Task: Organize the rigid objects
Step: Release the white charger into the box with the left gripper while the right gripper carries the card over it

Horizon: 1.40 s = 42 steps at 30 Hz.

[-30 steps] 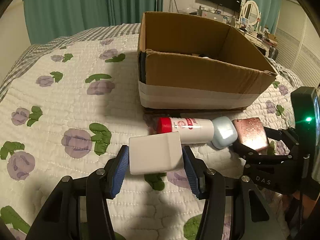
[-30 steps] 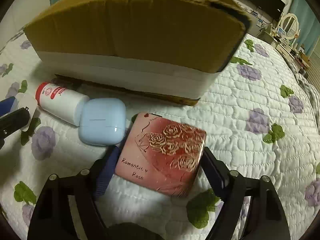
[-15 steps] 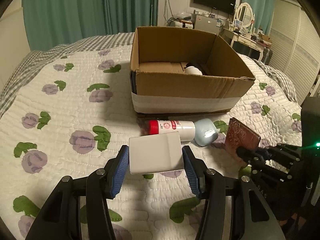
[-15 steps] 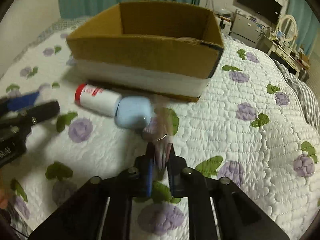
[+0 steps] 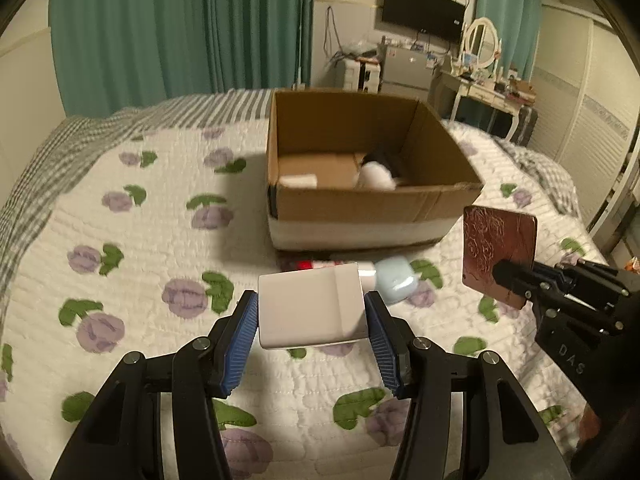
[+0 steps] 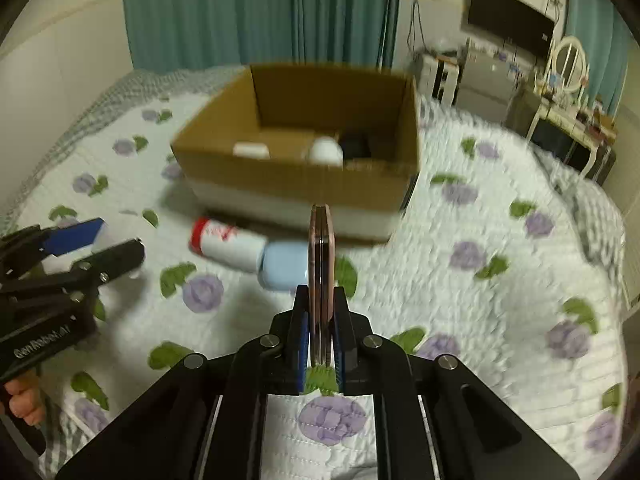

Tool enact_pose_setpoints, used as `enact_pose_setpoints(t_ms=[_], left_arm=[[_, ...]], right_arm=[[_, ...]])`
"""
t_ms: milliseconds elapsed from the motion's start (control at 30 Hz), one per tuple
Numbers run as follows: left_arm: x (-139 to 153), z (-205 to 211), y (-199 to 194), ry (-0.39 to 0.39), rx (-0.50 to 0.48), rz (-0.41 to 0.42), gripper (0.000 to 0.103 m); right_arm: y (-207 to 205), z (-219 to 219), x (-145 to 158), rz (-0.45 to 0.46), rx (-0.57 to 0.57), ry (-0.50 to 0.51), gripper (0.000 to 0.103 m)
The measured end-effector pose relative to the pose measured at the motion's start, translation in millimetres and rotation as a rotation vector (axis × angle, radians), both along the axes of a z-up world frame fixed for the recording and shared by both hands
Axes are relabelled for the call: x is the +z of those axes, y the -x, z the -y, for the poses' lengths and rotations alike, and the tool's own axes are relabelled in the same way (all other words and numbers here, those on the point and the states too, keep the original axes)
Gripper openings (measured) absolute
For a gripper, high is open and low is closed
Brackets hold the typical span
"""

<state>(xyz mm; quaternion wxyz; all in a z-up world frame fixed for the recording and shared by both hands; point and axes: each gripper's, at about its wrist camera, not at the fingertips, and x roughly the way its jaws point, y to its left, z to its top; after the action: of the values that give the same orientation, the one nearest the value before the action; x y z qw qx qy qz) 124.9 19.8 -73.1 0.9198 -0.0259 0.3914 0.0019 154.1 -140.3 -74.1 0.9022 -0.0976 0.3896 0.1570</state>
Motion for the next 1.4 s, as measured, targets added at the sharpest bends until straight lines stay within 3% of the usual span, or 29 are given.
enact_pose_setpoints(t_ms=[167,333,567,767,1000,1200,1400], left_arm=[[34,3,-12,-0.002,-0.019,0.056,0.055],[66,2,-50,-0.010,-0.030,0.108,0.055],[74,0,-119,-0.049,-0.036,0.119,0.055],[42,7,-175,-0.067,-0.058,0.068,0.055],[8,13,-200,-0.070,-0.067,0.001,0.055],[-1,17,-197,-0.046,-0.067,-0.021,0.057],[19,17,-185,-0.080,-0.038,0.027,0.062]], right_arm=[[0,-2,41,0.087,0.019,-0.012,0.009],[-20,-9,83,0.184,0.047,-0.027,0.009],[-71,-18,114,0.269,0.068,-0.078,0.009],[-127,-18,104,0.271,0.057,-0.132,0.009],[-160,-2,50,0.190,0.019,-0.149,0.009],[-166,6,33,0.156,0.004,-0.128,0.009],[-164,11,34,0.157,-0.019,-0.124,0.009]])
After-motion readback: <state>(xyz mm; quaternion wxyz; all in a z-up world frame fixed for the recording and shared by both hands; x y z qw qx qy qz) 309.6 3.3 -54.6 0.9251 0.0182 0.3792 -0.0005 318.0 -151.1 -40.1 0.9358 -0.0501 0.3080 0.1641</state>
